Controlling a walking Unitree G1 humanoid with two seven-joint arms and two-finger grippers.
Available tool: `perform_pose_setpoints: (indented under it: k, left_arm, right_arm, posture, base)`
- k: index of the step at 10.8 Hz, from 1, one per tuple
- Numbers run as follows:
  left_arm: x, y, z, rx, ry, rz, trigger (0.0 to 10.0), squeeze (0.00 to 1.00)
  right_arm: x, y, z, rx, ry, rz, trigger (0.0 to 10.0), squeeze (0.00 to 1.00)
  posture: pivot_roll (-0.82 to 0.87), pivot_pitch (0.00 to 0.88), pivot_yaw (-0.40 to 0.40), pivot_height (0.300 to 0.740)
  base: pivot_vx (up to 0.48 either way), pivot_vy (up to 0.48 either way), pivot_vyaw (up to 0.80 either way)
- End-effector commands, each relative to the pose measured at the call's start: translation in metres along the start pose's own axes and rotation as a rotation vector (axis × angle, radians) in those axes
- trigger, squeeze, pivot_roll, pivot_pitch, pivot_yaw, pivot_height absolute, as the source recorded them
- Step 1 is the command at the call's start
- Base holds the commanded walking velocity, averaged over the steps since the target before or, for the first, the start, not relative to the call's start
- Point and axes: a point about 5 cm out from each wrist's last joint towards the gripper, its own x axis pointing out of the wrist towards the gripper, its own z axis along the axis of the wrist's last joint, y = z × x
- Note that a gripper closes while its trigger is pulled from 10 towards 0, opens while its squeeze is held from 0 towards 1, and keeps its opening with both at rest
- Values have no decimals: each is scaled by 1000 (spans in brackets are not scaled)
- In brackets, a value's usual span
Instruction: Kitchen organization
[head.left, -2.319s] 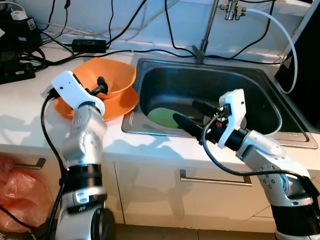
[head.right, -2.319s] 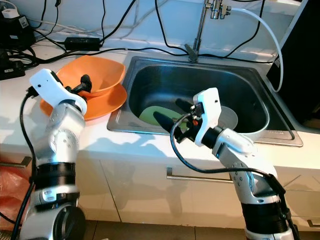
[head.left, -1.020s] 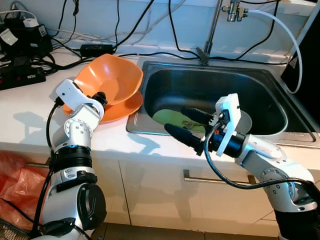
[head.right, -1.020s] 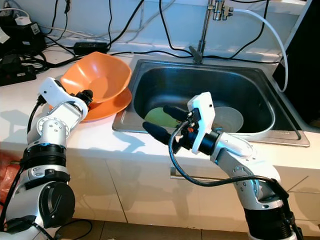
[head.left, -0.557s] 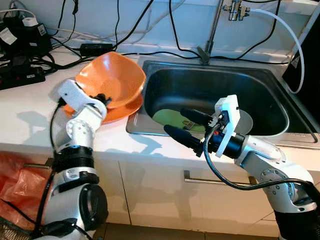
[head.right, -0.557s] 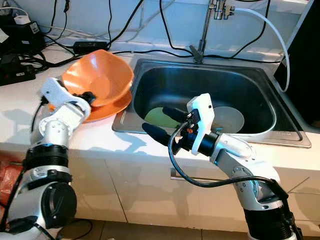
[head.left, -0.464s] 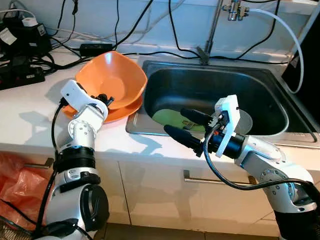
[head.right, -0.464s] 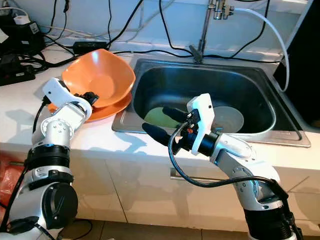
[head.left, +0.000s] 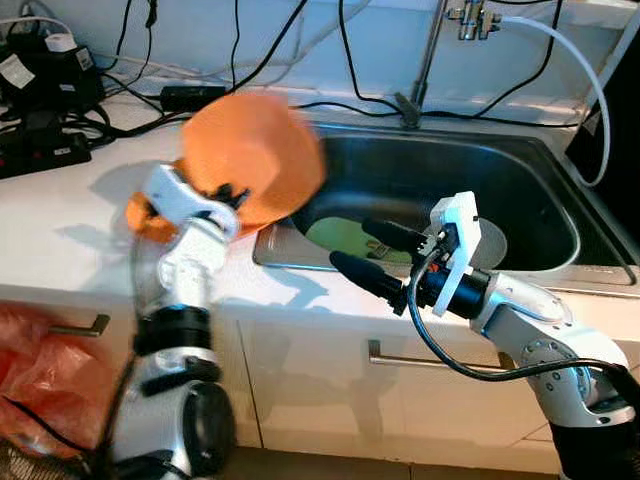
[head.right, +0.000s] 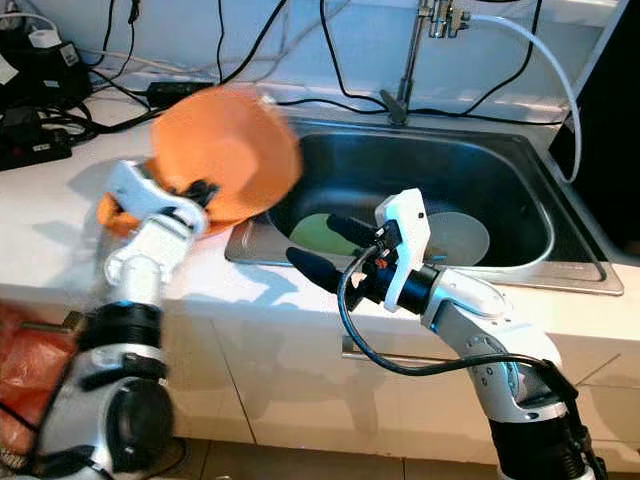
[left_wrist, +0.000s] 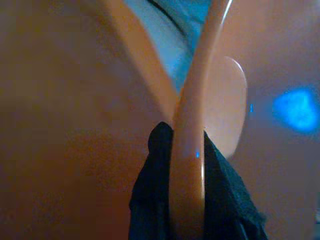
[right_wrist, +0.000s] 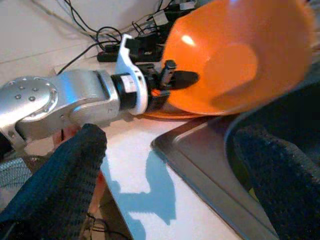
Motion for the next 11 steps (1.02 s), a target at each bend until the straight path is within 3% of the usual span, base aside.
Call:
perform_pose_setpoints:
  k: [1,6,8,11]
  left_arm:
    - [-1,-11,6,-21,-36,-90,0,0]
    - [-7,-35,-4,-98,-98,-335,0,0]
    - [-13,-50,-18,-51,-77,-452,0,0]
    - [-21,-60,-40,41,-25,-531,0,0]
  right_arm:
    - [-1,-2,2,-8,3,-13,10000,0]
    - [6,-20,7,52,-62,-186,10000,0]
    - [12,-34,17,206,-175,-298,10000,0]
    - [22,-41,30,304,-265,-331,10000,0]
  posture:
    - [-10,0,-2,740]
    - [-19,0,-5,740]
    - [-18,0,-6,740]
    - [-14,0,-2,740]
  base:
    - [0,0,0]
    - [0,0,0]
    - [0,0,0]
    - [0,0,0]
